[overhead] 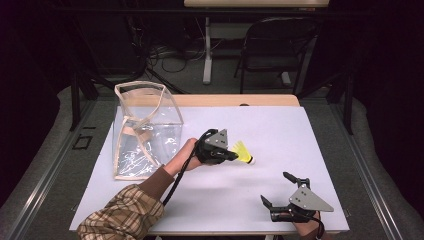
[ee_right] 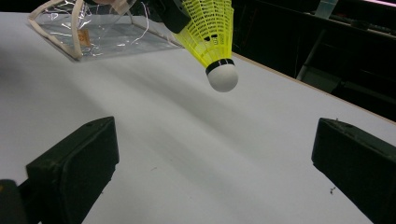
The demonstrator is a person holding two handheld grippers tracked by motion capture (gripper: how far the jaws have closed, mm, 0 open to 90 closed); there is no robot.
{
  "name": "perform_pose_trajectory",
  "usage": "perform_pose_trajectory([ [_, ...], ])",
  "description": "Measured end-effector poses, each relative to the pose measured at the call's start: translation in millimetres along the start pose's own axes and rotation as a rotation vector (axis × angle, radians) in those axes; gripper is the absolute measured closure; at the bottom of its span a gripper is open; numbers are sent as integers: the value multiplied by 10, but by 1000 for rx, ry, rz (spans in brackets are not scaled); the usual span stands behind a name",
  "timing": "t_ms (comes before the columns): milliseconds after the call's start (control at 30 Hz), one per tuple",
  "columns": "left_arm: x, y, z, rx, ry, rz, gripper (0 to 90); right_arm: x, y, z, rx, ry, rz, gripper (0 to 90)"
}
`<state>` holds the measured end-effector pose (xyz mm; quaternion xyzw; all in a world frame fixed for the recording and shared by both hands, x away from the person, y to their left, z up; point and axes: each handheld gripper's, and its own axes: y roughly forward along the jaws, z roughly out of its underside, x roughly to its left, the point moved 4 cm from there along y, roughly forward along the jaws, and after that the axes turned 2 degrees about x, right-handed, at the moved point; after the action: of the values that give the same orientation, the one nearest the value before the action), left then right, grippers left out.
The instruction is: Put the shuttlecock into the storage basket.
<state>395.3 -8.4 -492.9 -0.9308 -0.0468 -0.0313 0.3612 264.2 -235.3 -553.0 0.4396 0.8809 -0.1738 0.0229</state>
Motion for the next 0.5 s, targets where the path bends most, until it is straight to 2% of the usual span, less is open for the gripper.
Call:
perform_pose_trajectory([
  [500,38,-133,-50,-32,-14,-38,893,1,-1,1,4,1,-1,2],
])
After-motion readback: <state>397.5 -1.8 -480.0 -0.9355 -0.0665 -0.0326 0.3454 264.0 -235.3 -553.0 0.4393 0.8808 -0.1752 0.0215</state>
